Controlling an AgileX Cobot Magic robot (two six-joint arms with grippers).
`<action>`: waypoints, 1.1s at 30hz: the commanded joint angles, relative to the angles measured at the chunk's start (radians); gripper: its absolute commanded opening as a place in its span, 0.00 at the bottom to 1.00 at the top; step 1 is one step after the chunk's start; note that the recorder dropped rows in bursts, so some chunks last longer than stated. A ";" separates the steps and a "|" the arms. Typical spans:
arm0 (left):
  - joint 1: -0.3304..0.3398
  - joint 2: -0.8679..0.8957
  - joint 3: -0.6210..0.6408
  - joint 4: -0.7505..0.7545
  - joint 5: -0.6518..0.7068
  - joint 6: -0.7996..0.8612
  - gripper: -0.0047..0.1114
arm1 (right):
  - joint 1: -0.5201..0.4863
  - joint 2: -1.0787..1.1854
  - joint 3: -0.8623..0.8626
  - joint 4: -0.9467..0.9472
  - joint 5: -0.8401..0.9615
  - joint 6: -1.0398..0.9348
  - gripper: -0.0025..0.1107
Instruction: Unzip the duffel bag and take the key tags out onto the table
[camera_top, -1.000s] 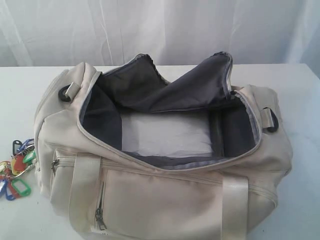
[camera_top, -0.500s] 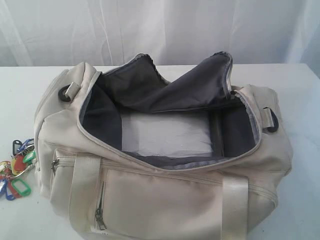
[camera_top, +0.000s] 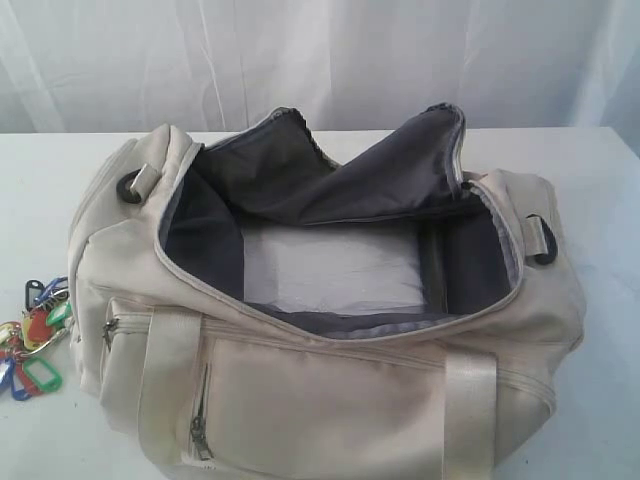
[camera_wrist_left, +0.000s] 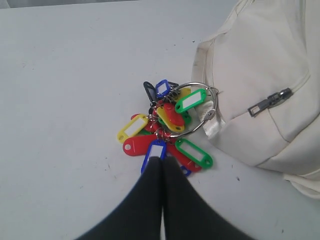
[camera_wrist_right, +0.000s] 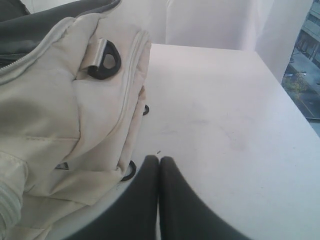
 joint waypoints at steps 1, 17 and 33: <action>0.001 -0.005 0.004 -0.009 -0.004 0.003 0.04 | 0.002 -0.006 0.002 0.003 -0.010 0.004 0.02; 0.001 -0.005 0.004 -0.009 -0.004 0.003 0.04 | 0.002 -0.006 0.002 0.003 -0.006 0.004 0.02; 0.001 -0.005 0.004 -0.009 -0.006 0.003 0.04 | 0.002 -0.006 0.002 0.003 0.005 0.004 0.02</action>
